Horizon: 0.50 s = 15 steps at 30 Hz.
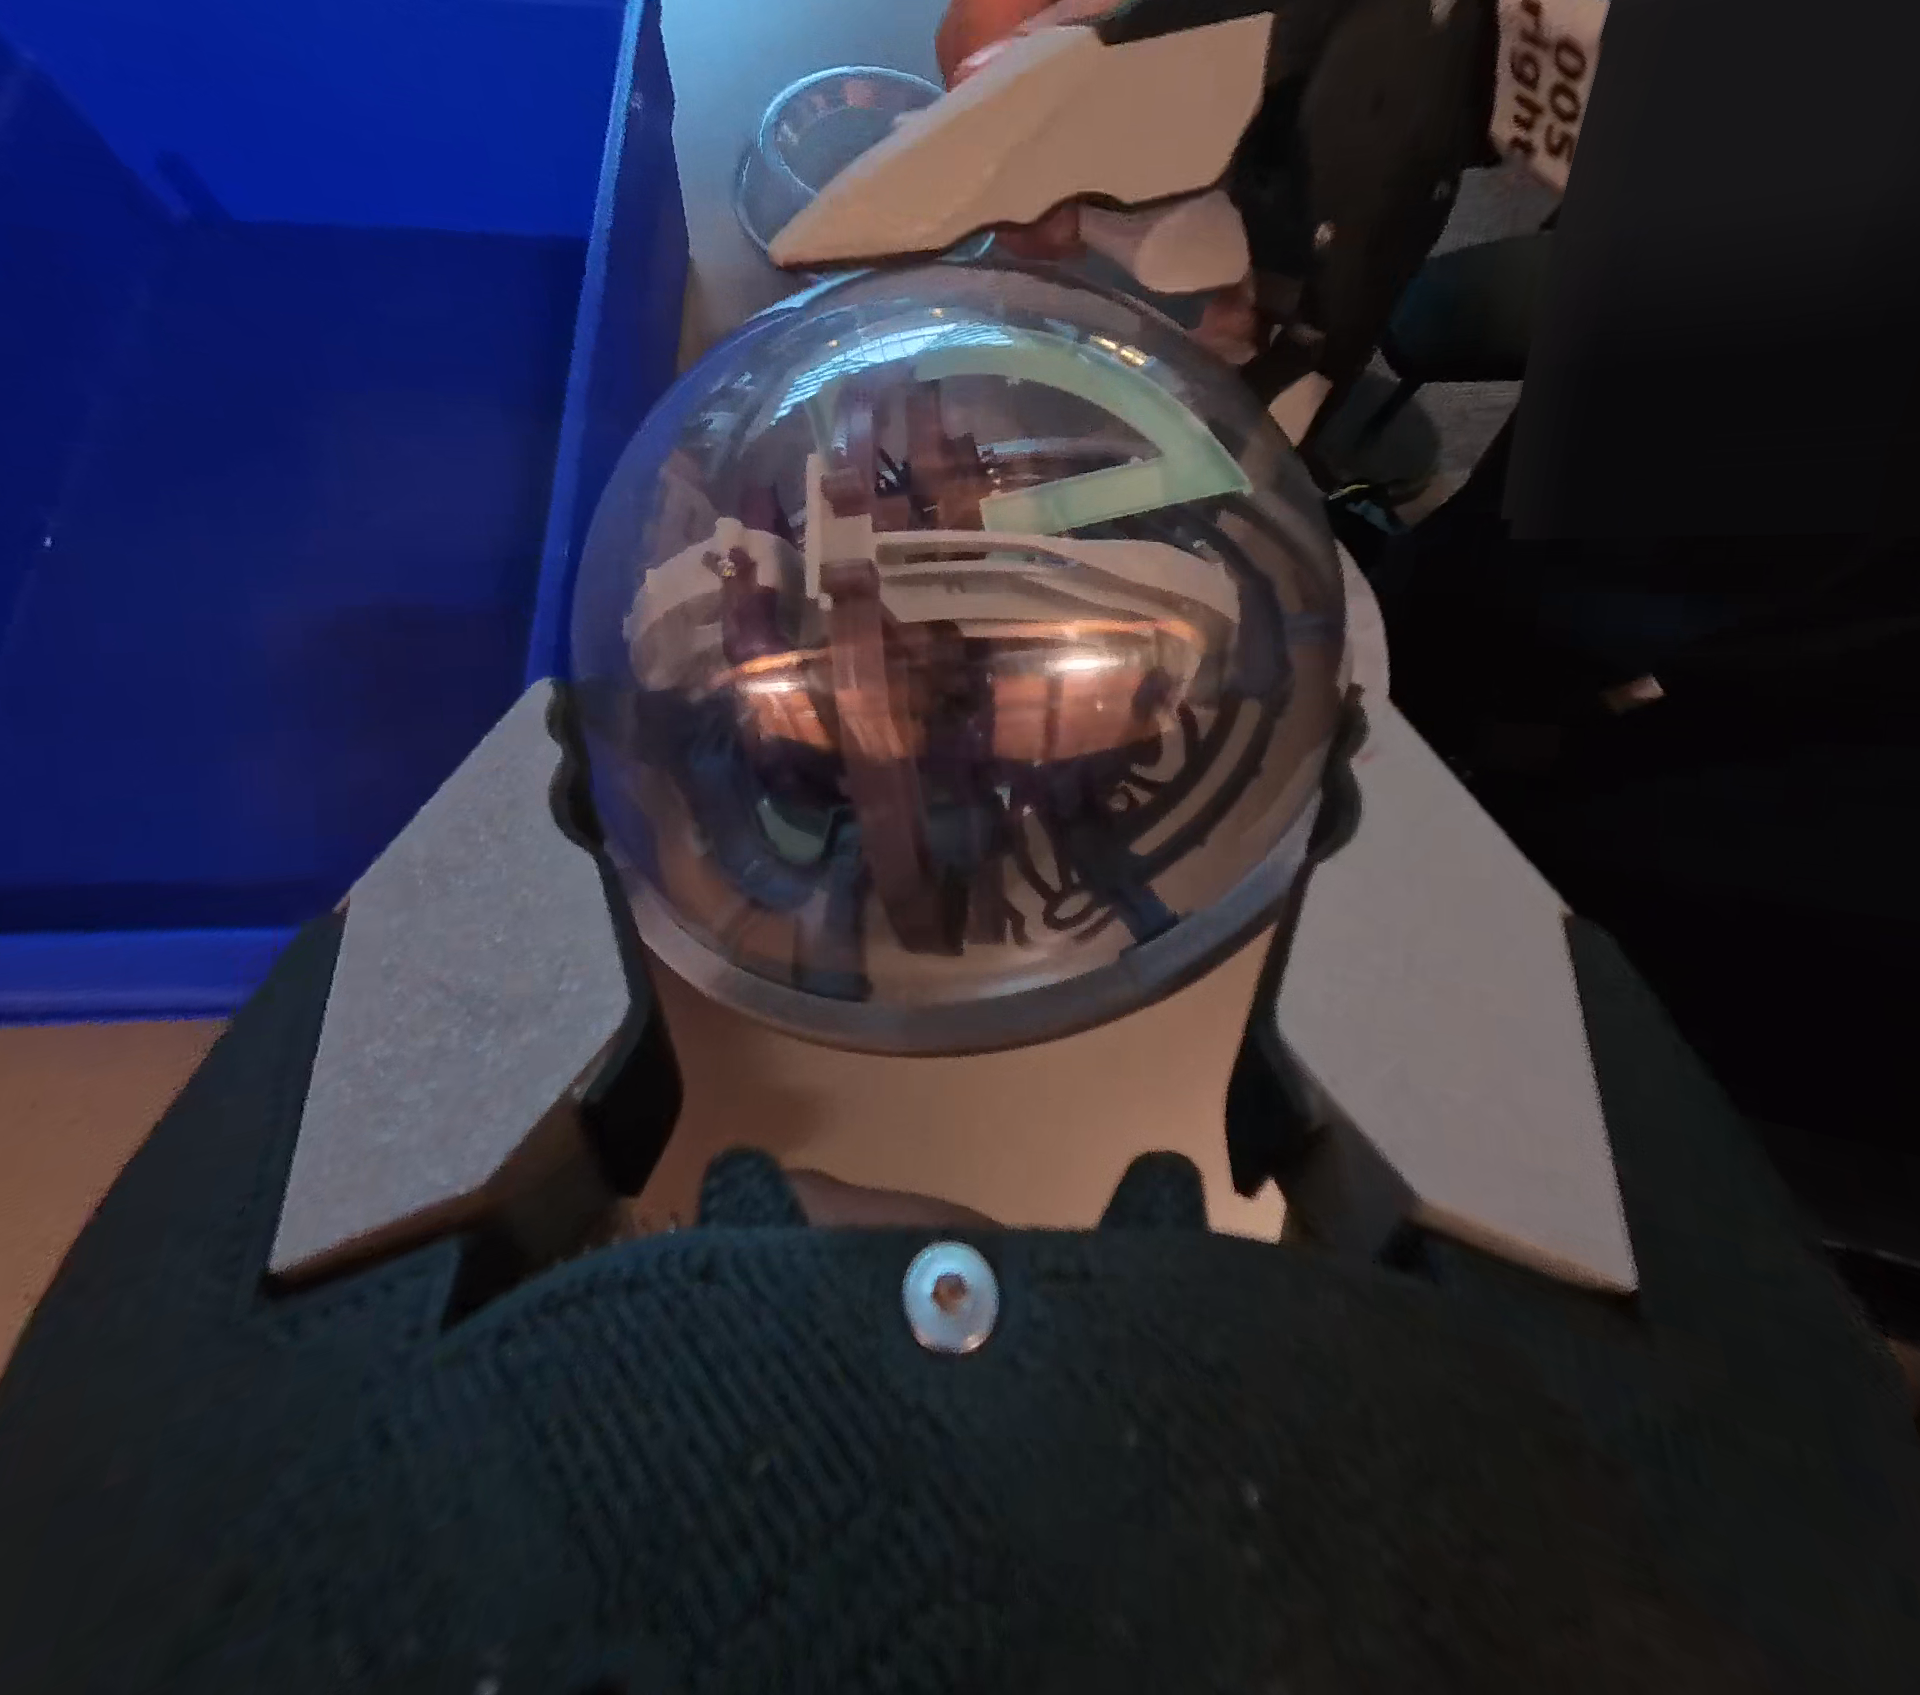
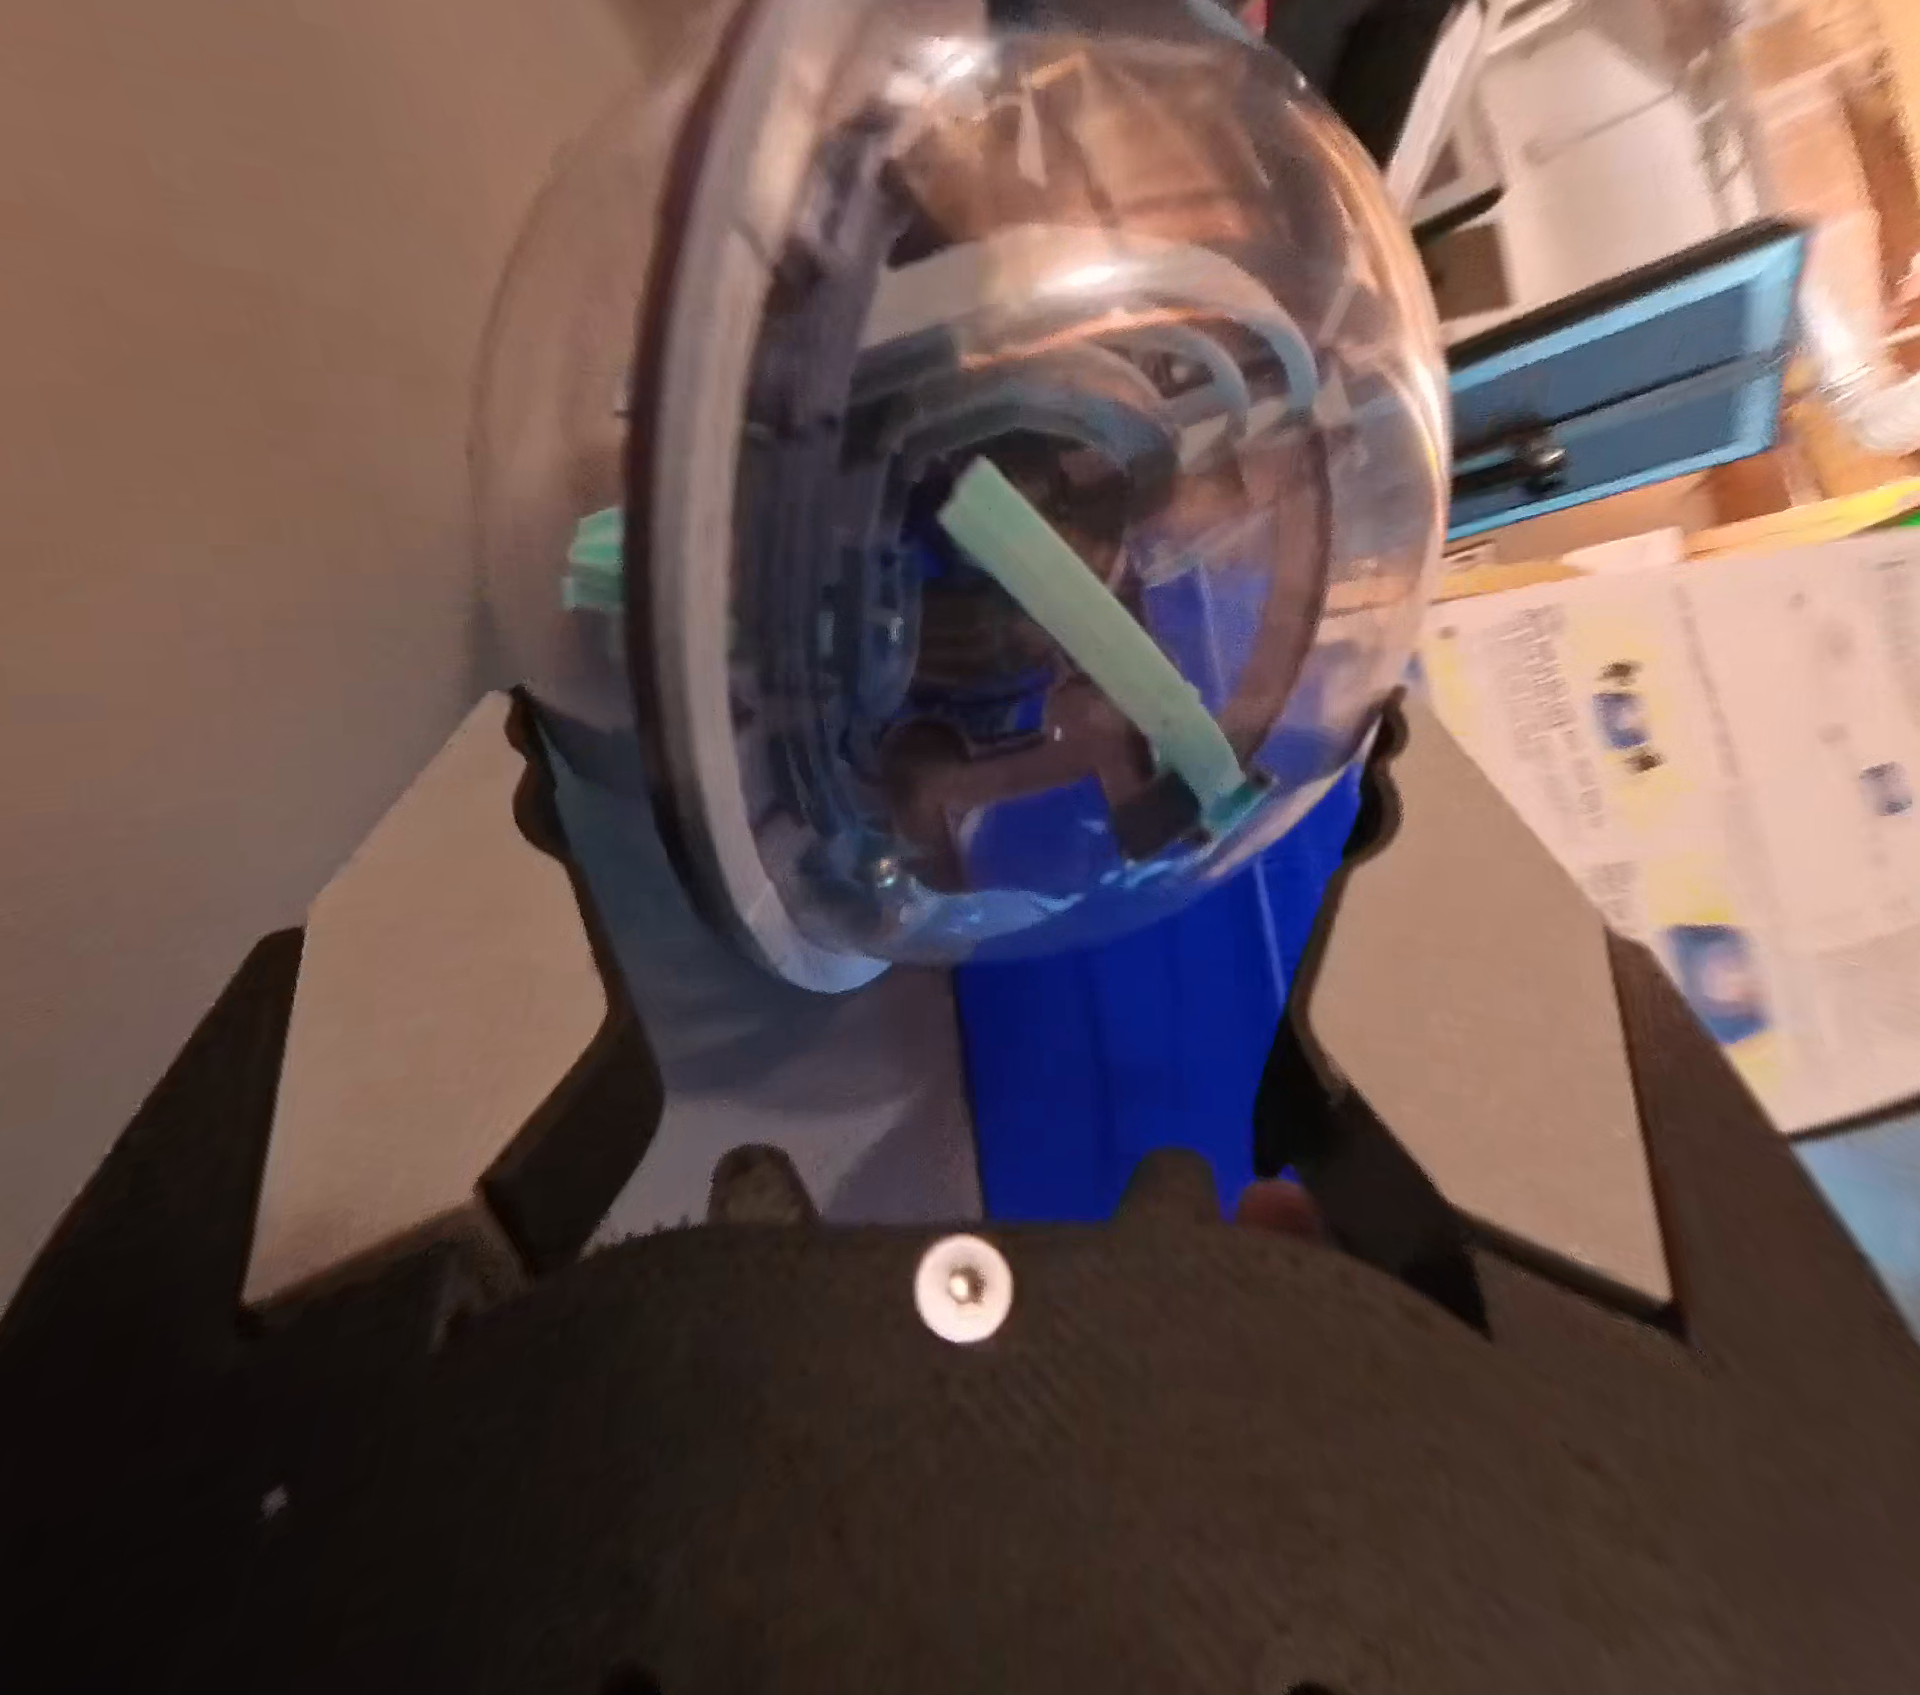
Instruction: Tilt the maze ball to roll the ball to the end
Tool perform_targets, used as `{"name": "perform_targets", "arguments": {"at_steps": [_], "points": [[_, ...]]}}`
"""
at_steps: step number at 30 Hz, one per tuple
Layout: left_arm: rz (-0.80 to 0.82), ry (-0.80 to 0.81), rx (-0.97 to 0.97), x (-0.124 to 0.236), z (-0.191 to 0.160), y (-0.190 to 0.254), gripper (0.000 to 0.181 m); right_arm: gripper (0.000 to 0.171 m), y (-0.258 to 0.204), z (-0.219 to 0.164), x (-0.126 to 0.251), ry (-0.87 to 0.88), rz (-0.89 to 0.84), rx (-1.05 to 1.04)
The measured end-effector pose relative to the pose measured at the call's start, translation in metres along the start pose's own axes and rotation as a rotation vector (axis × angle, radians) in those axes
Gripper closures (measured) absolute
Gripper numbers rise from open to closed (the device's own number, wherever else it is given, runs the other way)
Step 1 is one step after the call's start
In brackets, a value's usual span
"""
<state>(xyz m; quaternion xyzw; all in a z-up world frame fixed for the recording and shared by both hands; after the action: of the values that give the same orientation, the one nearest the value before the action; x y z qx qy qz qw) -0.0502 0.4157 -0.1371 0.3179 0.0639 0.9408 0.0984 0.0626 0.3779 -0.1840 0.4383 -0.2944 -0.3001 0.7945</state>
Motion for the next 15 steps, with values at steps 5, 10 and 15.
{"name": "perform_targets", "arguments": {"at_steps": [5, 10, 15], "points": [[-0.001, 0.003, -0.003, 0.0022, -0.0043, -0.0001, 0.045, 0.027, 0.0015, -0.0084, -0.0017, -0.032, 0.089, -0.13], [0.002, 0.004, -0.002, 0.0017, -0.0046, -0.0015, 0.043, 0.028, 0.0008, -0.0091, -0.0037, -0.024, 0.069, -0.116], [0.013, 0.016, -0.011, 0.0063, -0.0058, 0.0001, 0.047, 0.028, -0.0006, -0.0109, -0.0052, -0.02, 0.066, -0.126]]}}
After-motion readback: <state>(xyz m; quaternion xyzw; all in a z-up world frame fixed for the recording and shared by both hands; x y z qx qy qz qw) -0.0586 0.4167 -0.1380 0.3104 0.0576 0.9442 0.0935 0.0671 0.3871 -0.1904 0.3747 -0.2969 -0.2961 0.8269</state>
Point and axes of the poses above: each gripper's, where its closed fingertips meet, x back along the fingers, z out of its top, y = z × x across the jaws, the point moved 6 cm from there along x, back along the fingers, and after that the axes turned 9 degrees about -z, right-handed, at the moved point
